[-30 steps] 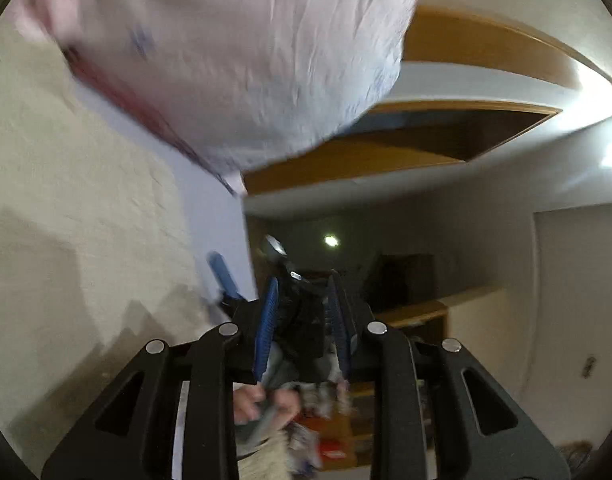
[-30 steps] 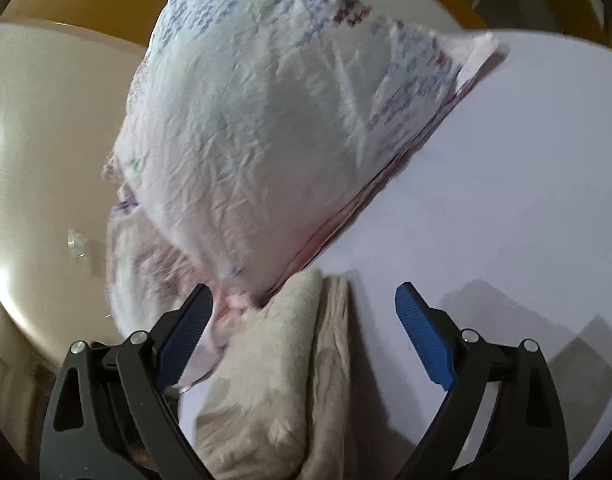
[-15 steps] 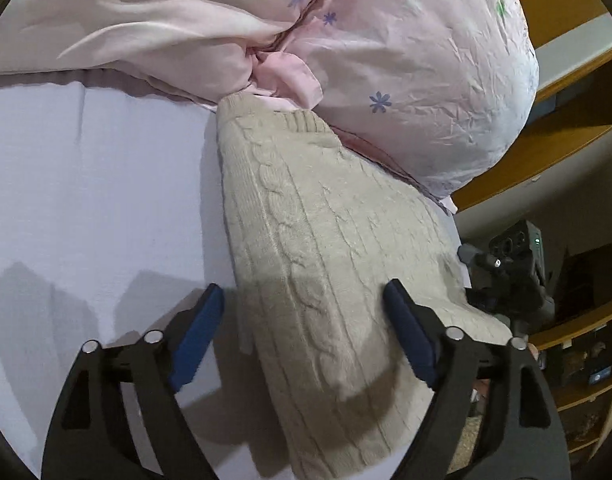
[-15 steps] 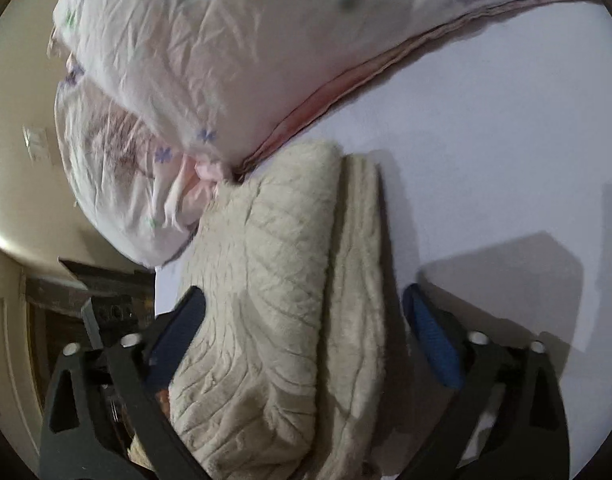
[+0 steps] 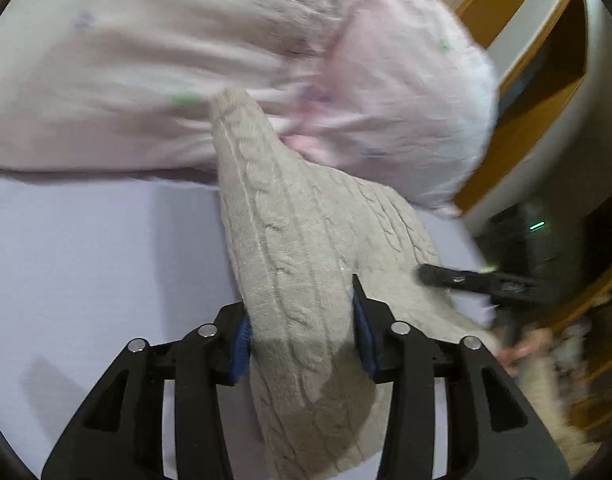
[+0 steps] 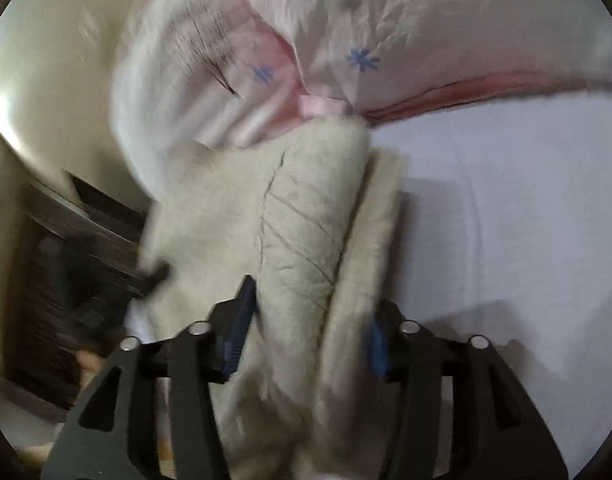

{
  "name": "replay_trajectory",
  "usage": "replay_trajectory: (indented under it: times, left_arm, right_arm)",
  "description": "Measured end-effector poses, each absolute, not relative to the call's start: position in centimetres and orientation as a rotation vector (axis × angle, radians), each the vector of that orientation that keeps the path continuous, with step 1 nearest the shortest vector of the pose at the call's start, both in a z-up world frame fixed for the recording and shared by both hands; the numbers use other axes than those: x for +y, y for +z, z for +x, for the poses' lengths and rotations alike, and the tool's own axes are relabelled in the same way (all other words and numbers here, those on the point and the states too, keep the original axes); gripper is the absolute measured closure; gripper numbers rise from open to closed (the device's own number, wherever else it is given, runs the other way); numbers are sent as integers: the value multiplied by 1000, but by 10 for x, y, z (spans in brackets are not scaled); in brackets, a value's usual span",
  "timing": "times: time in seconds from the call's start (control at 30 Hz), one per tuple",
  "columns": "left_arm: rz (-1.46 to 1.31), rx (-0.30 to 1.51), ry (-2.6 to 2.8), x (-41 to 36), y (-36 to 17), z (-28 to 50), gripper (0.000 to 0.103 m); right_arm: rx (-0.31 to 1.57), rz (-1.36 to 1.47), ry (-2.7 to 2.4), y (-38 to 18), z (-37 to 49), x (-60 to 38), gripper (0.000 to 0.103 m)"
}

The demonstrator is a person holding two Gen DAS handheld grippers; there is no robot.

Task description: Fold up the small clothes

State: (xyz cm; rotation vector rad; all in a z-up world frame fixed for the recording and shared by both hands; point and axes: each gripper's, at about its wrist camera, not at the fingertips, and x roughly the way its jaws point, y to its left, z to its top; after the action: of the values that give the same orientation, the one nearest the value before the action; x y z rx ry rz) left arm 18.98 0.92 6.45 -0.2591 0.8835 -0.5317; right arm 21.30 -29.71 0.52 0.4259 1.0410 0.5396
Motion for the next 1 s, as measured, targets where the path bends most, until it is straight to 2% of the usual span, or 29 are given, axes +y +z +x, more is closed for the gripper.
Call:
replay_trajectory:
  times: [0.03,0.13,0.2,0.27,0.3,0.33,0.37,0.43,0.57,0.63,0.7,0.77,0.8,0.83,0.87,0.9,0.93,1.0]
  left_arm:
    - [-241,900,-499,13,61,190,56]
    - [-260,899,-444,20,54,187,51]
    - [-231,851,-410,20,62,179,42]
    - [-219,794,-385,26,72,170,39]
    - [-219,764,-387,23,78,163,39]
    - [-214,734,-402,17,84,158,38]
    - [-202,706,-425,10,90,152,36]
    - [-164,689,-484,-7,95,139,32]
    - [-36,787,-585,-46,72,128,34]
    - [20,786,-576,-53,63,123,34]
    - [31,788,-547,-52,59,119,34]
    - [-37,778,-565,-40,63,115,34]
    - [-71,771,-566,-32,65,113,33]
    - [-95,761,-562,-25,68,109,31]
    - [-115,746,-544,-18,70,105,28]
    - [-127,731,-516,-11,72,100,20]
    - [-135,719,-490,-5,73,95,14]
    - [-140,696,-440,6,72,83,12]
  right_arm:
    - [1014,428,496,9,212,-301,43]
    - [889,553,455,25,207,-324,43]
    - [902,553,484,31,211,-318,43]
    - [936,500,490,30,220,-296,45]
    - [974,457,493,25,228,-284,50]
    - [1012,415,484,17,233,-272,79]
    - [1034,369,461,10,237,-262,86]
    - [982,397,449,10,234,-269,90]
    - [959,492,296,1,223,-300,96]
    - [942,380,127,6,216,-305,103]
    - [949,279,34,11,206,-311,99]
    - [903,418,138,24,189,-321,94]
    - [845,456,218,36,173,-324,83]
    - [799,455,281,48,157,-324,55]
    - [745,451,362,60,137,-319,44]
    - [719,447,413,66,126,-313,38]
    - [696,429,496,72,111,-302,38]
    - [678,401,608,74,97,-281,39]
